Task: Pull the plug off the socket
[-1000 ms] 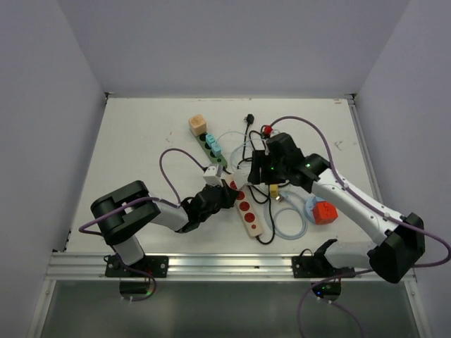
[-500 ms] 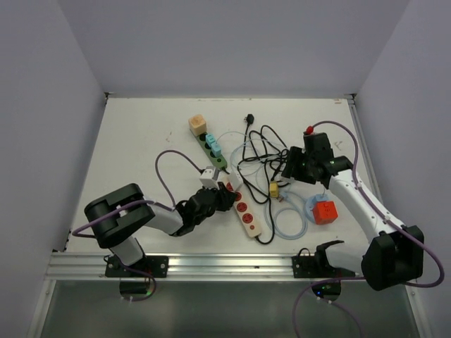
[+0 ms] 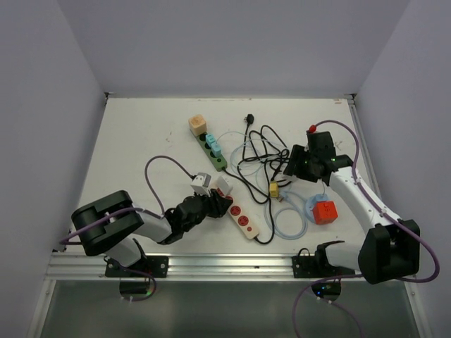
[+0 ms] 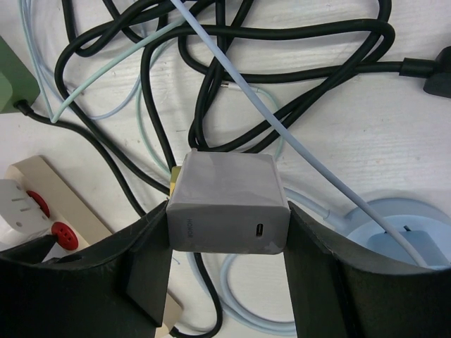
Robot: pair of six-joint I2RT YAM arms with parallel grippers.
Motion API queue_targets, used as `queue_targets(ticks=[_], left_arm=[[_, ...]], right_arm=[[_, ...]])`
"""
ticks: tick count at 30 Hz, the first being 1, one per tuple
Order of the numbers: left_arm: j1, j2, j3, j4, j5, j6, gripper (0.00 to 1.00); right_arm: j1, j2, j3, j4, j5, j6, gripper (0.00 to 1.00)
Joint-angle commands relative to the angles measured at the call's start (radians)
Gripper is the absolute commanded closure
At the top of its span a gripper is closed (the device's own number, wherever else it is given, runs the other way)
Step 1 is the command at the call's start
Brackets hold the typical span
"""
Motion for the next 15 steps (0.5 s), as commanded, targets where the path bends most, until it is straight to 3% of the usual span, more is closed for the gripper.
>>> queue_targets(ticks=[1, 10, 15], left_arm=[[-0.003, 0.010, -0.072, -0.141, 0.005, 0.066, 0.57], [-0.002, 0.001, -0.085, -0.116, 0.015, 0.073, 0.50], [-0.005, -0.019, -0.057, -0.144, 0.010, 0.090, 0.49]], right_arm=[[-0.002, -0.011, 0.012, 0.053, -0.040, -0.015, 0.46], [-0.002, -0.025, 0.028, 0.031, -0.034, -0.021, 0.38], [-0.002, -0.034, 0.032, 0.024, -0.031, -0.019, 0.27]])
